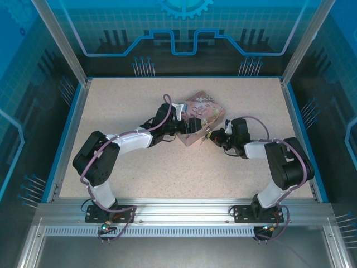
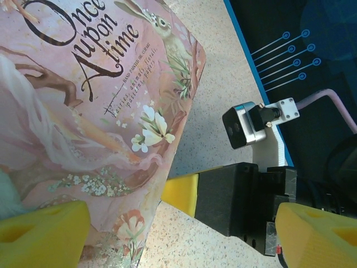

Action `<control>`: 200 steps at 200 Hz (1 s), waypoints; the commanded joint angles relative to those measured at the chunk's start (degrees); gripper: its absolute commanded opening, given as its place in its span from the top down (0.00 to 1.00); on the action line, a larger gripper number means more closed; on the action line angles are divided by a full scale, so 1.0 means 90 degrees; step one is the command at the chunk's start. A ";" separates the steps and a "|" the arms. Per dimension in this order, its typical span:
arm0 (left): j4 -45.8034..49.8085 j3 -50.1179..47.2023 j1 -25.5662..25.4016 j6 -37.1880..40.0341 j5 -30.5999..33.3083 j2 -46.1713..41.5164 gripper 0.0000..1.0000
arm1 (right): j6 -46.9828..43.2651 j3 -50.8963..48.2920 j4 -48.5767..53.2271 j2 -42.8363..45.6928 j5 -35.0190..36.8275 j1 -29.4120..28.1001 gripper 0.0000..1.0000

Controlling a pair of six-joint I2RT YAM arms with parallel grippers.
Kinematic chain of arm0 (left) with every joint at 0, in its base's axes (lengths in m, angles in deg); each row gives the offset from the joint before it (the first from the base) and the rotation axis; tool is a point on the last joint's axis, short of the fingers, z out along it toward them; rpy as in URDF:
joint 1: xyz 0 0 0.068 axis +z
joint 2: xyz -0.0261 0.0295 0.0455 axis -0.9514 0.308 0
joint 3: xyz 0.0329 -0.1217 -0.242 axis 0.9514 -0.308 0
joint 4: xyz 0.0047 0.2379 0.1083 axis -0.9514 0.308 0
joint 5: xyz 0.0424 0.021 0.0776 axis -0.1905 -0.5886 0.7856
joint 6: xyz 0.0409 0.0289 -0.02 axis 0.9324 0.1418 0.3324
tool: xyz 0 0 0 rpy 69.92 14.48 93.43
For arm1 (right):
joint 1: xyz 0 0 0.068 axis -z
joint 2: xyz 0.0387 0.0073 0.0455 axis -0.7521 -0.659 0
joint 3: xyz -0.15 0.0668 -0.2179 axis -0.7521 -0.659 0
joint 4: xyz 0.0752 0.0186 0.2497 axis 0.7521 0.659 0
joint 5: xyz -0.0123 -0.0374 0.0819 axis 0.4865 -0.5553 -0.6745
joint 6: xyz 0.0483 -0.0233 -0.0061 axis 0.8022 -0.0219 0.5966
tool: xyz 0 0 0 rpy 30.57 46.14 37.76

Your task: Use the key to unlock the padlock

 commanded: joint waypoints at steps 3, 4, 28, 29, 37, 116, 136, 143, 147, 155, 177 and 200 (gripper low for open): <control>0.1831 -0.0571 -0.0029 -0.0320 0.0289 0.0457 0.11 | 0.0189 -0.0033 -0.0231 -0.0134 0.0425 0.0039 1.00; 0.1834 -0.0571 -0.0027 -0.0320 0.0292 0.0454 0.12 | 0.0191 -0.0043 -0.0231 -0.0126 0.0442 0.0042 1.00; 0.1858 -0.0633 -0.0030 -0.0329 0.0346 0.0446 0.11 | 0.0092 -0.0085 -0.0317 -0.0011 0.0483 0.0201 1.00; 0.1857 -0.0637 -0.0028 -0.0329 0.0349 0.0444 0.11 | 0.0084 -0.0078 -0.0328 -0.0006 0.0471 0.0206 1.00; 0.1869 -0.0657 -0.0031 -0.0348 0.0356 0.0442 0.11 | 0.0049 -0.0048 -0.0389 0.0016 0.0440 0.0237 1.00; 0.1887 -0.0934 -0.0031 -0.0458 0.0498 0.0432 0.11 | 0.0257 0.0060 -0.0660 0.0109 0.0489 0.0561 1.00; 0.1858 -0.1023 -0.0027 -0.0497 0.0502 0.0431 0.11 | 0.0280 0.0114 -0.0641 0.0075 0.0465 0.0595 1.00; 0.1851 -0.1052 -0.0028 -0.0504 0.0507 0.0417 0.11 | 0.0299 0.0123 -0.0650 0.0061 0.0465 0.0608 1.00; 0.1852 -0.1064 -0.0029 -0.0505 0.0514 0.0415 0.11 | 0.0300 0.0133 -0.0674 0.0051 0.0452 0.0616 1.00; 0.1844 -0.1096 -0.0035 -0.0514 0.0513 0.0401 0.11 | 0.0332 0.0143 -0.0699 0.0022 0.0432 0.0651 1.00; 0.1843 -0.1138 -0.0028 -0.0529 0.0513 0.0389 0.11 | 0.0349 0.0218 -0.0745 -0.0047 0.0308 0.0726 1.00; 0.1878 -0.1133 -0.0029 -0.0527 0.0522 0.0311 0.11 | 0.0246 0.0138 -0.0524 0.0133 0.0472 0.0743 1.00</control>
